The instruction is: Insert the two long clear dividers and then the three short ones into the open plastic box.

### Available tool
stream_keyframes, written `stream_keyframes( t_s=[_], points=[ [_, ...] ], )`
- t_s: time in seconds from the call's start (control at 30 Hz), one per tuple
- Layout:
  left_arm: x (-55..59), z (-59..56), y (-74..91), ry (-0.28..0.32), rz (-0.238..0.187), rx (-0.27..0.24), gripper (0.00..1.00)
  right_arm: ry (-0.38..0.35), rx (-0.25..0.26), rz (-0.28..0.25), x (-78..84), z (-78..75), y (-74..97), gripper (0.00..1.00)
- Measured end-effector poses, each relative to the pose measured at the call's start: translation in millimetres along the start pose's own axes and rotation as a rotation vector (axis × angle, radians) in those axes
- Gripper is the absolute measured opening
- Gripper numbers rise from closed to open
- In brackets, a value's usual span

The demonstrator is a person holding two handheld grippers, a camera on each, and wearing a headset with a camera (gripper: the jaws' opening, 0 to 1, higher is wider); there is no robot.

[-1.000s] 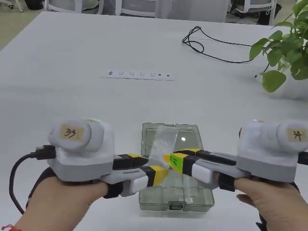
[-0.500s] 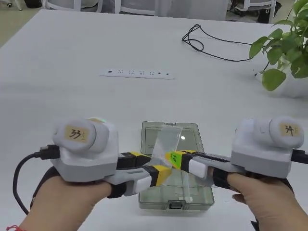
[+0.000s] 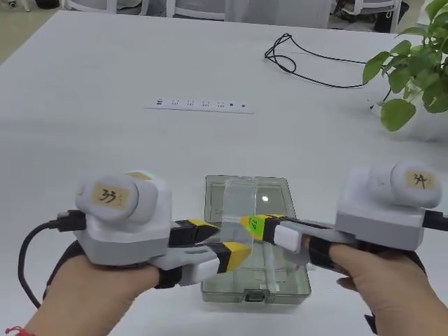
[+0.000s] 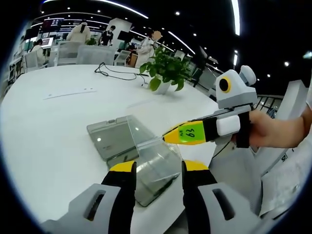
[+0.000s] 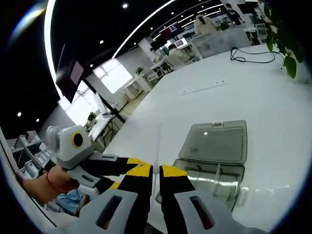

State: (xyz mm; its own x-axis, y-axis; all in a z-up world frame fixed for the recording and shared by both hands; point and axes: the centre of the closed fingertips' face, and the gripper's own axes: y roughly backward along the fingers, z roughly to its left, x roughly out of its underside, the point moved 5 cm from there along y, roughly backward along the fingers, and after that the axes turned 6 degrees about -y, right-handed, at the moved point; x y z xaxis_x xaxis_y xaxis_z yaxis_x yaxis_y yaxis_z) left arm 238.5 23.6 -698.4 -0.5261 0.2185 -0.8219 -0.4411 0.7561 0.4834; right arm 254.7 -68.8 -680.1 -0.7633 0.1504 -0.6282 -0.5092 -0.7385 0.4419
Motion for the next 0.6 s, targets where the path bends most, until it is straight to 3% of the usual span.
stream_keyframes(
  t_s=[0.37, 0.6],
  points=[
    [10.5, 10.5, 12.2, -0.068, 0.012, 0.000, 0.47, -0.001, 0.024, 0.024, -5.3, -3.2, 1.3, 0.07],
    [20.4, 15.9, 17.7, -0.155, 0.026, 0.025, 0.64, -0.023, 0.038, 0.037, -10.6, 1.5, 1.9, 0.07]
  ],
)
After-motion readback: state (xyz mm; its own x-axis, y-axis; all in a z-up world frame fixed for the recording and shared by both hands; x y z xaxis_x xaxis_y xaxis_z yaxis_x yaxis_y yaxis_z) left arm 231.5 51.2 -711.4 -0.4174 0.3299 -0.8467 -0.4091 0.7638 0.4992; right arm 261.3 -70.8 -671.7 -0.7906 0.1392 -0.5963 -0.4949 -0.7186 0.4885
